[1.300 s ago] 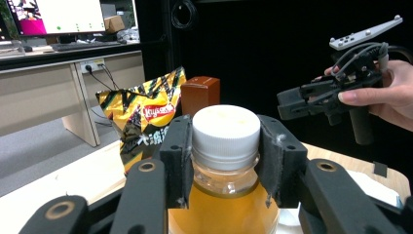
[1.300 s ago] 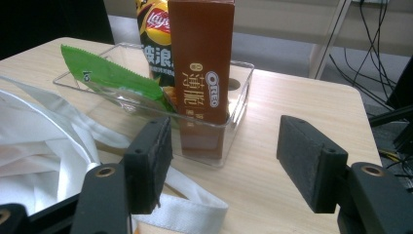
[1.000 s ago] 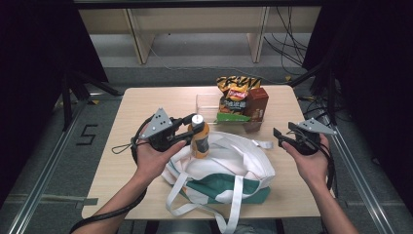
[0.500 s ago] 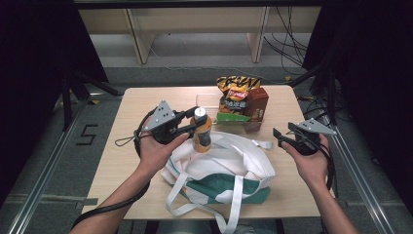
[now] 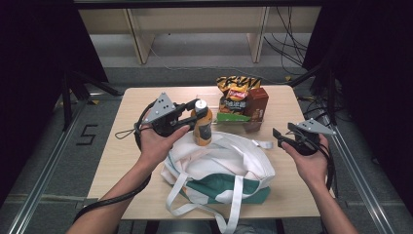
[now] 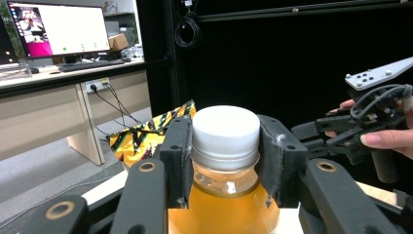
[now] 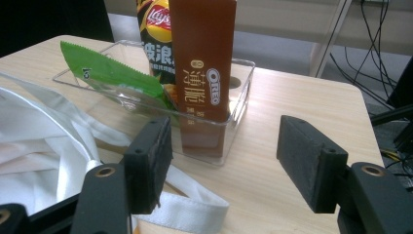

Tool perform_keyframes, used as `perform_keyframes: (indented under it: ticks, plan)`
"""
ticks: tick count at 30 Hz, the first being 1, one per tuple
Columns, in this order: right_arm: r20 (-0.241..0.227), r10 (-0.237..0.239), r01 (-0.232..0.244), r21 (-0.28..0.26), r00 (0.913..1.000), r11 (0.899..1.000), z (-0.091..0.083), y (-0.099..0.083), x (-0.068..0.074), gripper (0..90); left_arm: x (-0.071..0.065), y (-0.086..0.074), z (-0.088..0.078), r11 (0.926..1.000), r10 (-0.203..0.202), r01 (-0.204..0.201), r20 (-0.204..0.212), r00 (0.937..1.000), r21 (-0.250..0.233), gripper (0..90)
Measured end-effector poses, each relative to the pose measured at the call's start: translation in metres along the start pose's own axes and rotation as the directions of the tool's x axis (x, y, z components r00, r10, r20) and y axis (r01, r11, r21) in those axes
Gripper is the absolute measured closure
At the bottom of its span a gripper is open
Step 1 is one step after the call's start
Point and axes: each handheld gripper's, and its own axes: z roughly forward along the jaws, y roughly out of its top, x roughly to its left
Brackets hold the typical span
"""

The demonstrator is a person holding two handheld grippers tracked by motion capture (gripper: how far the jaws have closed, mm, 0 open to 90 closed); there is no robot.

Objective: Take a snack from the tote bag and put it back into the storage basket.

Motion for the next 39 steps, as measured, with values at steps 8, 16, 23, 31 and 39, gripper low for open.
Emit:
perform_keyframes:
  ticks: [8, 16, 23, 31, 39]
  plan:
    - [0.0, -0.038, 0.038, -0.015, 0.9993, 0.999, 0.002, -0.001, -0.003, 38.3, 0.006, 0.005, 0.003, 1.0, 0.008, -0.008, -0.012, 0.9999, -0.004, 59.2]
    - [-0.001, 0.008, -0.008, 0.008, 1.0, 1.0, -0.001, -0.001, 0.0, 38.3, 0.012, 0.007, 0.007, 0.9999, 0.01, -0.01, -0.013, 0.9999, -0.003, 59.2]
    - [-0.004, -0.009, 0.009, -0.007, 0.9999, 1.0, 0.0, -0.002, -0.001, 38.3, 0.017, 0.007, 0.012, 0.9999, 0.011, -0.011, -0.02, 0.9997, -0.003, 59.2]
    - [-0.008, -0.014, 0.014, -0.007, 0.9999, 1.0, 0.0, -0.002, -0.002, 38.3, 0.023, 0.009, 0.017, 1.0, 0.009, -0.009, -0.026, 0.9996, -0.002, 59.2]
    - [-0.001, -0.012, 0.012, 0.012, 0.9999, 1.0, -0.002, -0.002, -0.002, 38.3, 0.028, 0.012, 0.021, 0.9999, 0.009, -0.01, -0.036, 0.9993, -0.004, 59.2]
